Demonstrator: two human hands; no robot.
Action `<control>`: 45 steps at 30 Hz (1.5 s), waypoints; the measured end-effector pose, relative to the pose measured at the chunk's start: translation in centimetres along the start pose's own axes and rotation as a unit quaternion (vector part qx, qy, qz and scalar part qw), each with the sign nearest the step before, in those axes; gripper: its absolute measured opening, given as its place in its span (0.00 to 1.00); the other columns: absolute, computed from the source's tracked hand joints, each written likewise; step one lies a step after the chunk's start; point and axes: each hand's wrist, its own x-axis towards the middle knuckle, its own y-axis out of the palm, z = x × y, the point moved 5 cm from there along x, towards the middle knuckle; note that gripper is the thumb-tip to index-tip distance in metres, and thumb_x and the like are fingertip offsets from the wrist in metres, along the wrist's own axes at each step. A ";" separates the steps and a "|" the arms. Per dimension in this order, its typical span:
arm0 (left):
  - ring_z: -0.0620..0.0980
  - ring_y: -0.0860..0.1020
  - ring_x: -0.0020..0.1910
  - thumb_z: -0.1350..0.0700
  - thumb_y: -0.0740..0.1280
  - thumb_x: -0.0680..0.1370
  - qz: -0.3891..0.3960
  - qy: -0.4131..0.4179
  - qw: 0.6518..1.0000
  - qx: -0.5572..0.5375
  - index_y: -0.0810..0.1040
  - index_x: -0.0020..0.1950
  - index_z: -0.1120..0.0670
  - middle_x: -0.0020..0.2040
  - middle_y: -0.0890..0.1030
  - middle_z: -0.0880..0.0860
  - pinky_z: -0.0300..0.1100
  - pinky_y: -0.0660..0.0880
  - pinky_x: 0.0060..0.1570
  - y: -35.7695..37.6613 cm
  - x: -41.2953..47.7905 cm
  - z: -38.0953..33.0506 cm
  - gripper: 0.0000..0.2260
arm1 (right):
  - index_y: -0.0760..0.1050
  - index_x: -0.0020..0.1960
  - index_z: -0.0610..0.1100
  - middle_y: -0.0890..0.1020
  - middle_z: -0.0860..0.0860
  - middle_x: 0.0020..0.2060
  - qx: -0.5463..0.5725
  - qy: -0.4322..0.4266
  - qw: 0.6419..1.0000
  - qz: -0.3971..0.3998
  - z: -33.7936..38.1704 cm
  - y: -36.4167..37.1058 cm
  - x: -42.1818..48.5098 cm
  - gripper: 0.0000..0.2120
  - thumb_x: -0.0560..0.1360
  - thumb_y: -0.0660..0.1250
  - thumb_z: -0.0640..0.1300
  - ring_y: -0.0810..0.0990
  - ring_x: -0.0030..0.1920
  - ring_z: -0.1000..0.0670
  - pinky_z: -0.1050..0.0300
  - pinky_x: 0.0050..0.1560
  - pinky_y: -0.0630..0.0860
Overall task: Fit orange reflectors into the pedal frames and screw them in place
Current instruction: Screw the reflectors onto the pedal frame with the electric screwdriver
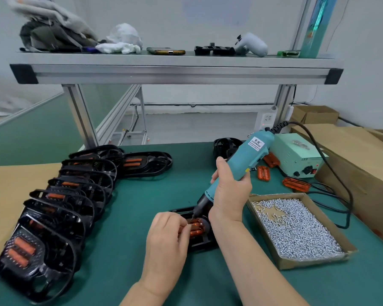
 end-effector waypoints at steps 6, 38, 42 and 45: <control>0.44 0.70 0.40 0.64 0.77 0.70 0.026 -0.005 1.000 0.001 0.76 0.39 0.54 0.39 0.73 0.44 0.29 0.65 0.46 0.1 0.3 0.7 0.11 | 0.73 0.43 0.45 0.75 0.51 0.26 0.000 0.001 1.000 0.010 -0.4 0.5 0.0 0.09 0.72 0.74 0.40 0.71 0.25 0.53 0.63 0.29 0.72; 0.42 0.59 0.74 0.30 0.72 0.58 0.264 -0.158 0.951 -0.033 0.29 0.75 0.36 0.77 0.61 0.39 0.36 0.58 0.65 1.6 -0.9 6.7 0.62 | 0.76 0.41 0.49 0.78 0.52 0.31 -0.116 -0.067 0.977 0.163 -3.4 4.1 -2.1 0.10 0.68 0.74 0.52 0.75 0.31 0.49 0.58 0.35 0.74; 0.41 0.59 0.74 0.30 0.72 0.58 0.260 -0.157 0.952 -0.035 0.30 0.76 0.36 0.76 0.61 0.38 0.35 0.58 0.64 1.5 -0.9 6.6 0.62 | 0.76 0.41 0.49 0.78 0.51 0.31 -0.120 -0.072 0.976 0.168 -3.5 4.2 -2.2 0.10 0.68 0.74 0.53 0.75 0.31 0.49 0.57 0.35 0.74; 0.41 0.59 0.74 0.30 0.72 0.58 0.257 -0.159 0.952 -0.038 0.31 0.76 0.36 0.76 0.61 0.37 0.36 0.59 0.64 1.5 -0.9 6.6 0.62 | 0.75 0.40 0.48 0.77 0.51 0.31 -0.121 -0.081 0.974 0.172 -3.6 4.2 -2.3 0.10 0.68 0.74 0.52 0.74 0.31 0.50 0.56 0.35 0.73</control>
